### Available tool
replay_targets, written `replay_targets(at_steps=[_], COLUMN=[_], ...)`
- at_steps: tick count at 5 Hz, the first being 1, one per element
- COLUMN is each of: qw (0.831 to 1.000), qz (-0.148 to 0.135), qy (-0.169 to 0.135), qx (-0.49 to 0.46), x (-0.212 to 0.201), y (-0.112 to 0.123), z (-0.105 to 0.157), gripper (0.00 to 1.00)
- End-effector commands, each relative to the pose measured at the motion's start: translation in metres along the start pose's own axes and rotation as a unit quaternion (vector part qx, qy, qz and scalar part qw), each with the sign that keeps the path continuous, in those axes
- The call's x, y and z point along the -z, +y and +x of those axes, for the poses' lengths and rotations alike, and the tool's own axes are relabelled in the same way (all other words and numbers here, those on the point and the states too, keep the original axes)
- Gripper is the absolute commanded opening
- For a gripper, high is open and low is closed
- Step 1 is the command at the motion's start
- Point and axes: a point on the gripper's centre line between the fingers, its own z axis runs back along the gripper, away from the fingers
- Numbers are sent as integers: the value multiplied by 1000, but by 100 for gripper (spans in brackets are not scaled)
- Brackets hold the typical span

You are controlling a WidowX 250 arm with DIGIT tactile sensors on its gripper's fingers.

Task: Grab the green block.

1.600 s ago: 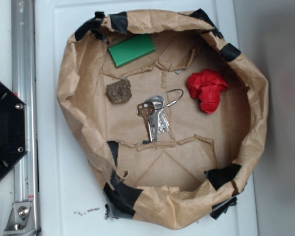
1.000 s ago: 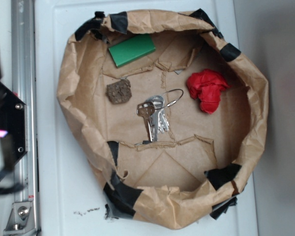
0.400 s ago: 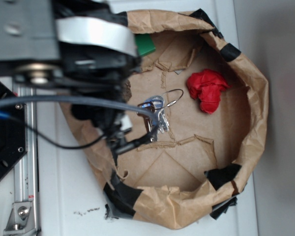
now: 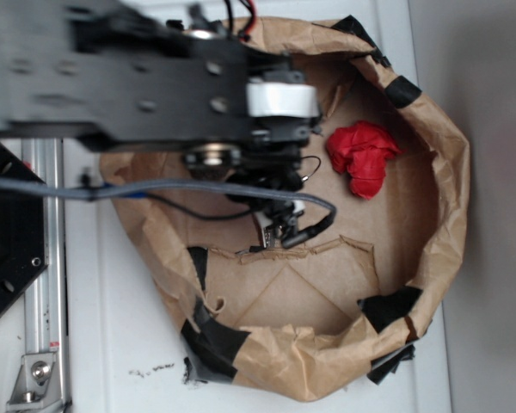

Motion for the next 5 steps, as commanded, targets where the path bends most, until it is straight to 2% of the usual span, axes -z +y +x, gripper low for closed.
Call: replay_targets(at_steps=[1,2,3,5], qw=[1000,999,999,998], qz=[19,26,18,15], qy=[-22,-41,-34,-33], qx=[11,19,34,45], x=[16,-5,-18,-18], y=[24,36,51,59], z=[1,-11,-23,-25], gripper=[100,100,100,100])
